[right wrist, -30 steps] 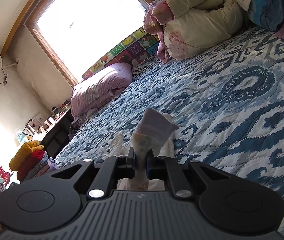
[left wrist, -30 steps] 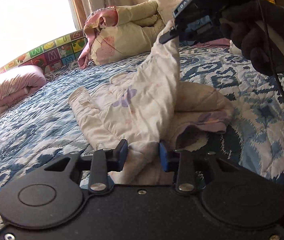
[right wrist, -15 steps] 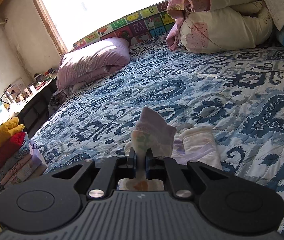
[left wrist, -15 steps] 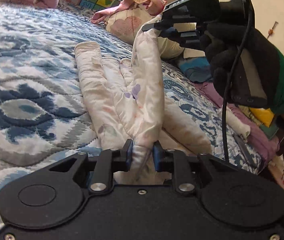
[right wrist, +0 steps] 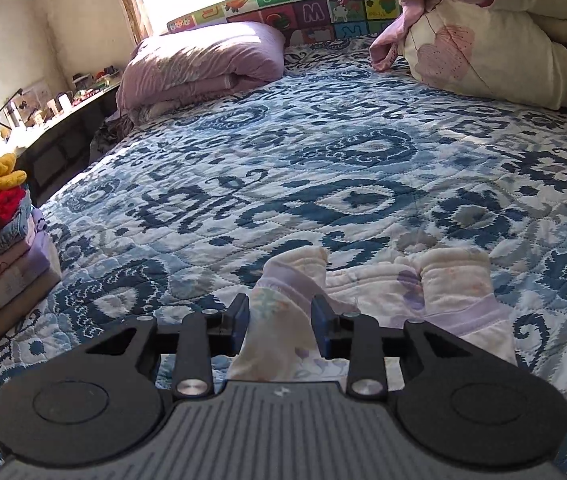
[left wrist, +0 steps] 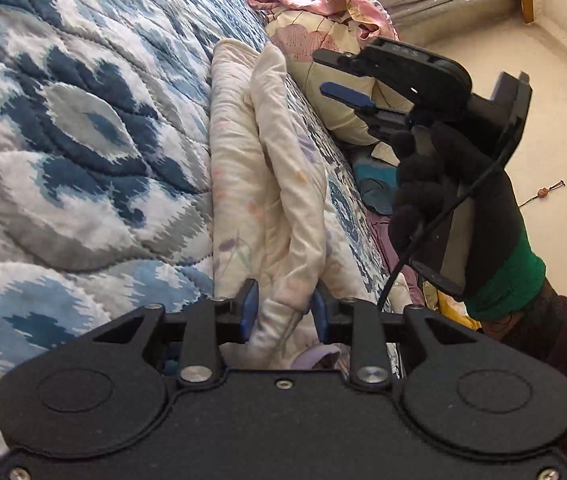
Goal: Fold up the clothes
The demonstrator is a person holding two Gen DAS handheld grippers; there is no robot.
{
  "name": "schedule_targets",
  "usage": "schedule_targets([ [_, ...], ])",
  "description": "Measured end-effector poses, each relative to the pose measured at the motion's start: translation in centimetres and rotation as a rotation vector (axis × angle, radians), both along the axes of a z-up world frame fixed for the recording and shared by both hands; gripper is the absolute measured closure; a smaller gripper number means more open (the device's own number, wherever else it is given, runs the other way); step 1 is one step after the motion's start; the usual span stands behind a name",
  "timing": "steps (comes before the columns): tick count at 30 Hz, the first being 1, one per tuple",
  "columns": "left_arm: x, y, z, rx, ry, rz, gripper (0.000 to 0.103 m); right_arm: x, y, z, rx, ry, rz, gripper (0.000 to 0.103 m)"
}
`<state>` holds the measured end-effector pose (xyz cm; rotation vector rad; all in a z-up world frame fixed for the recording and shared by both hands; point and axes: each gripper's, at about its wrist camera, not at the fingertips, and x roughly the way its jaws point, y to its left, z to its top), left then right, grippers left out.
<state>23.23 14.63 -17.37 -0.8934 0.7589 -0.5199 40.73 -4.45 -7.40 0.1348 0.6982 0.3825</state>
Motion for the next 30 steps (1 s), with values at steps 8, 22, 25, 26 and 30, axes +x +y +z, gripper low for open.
schedule_targets([
  [8,0.1,2.3,2.2,0.001,-0.070,0.188,0.041,-9.0,-3.5,1.0,-0.114,-0.187,0.134,0.063],
  [22,11.6,-0.1,2.9,0.302,-0.181,0.176,0.063,-14.6,1.6,-6.0,-0.452,-0.273,0.356,0.053],
  [25,14.3,-0.9,2.3,0.350,-0.182,0.138,0.079,-14.5,1.3,-5.9,-0.427,-0.275,0.340,0.053],
  [26,15.0,-1.0,2.1,0.359,-0.185,0.121,0.092,-14.5,1.2,-5.9,-0.419,-0.276,0.335,0.051],
  [30,15.6,0.5,2.0,0.123,-0.267,0.100,0.096,-14.4,0.9,-5.8,-0.386,-0.278,0.313,0.051],
])
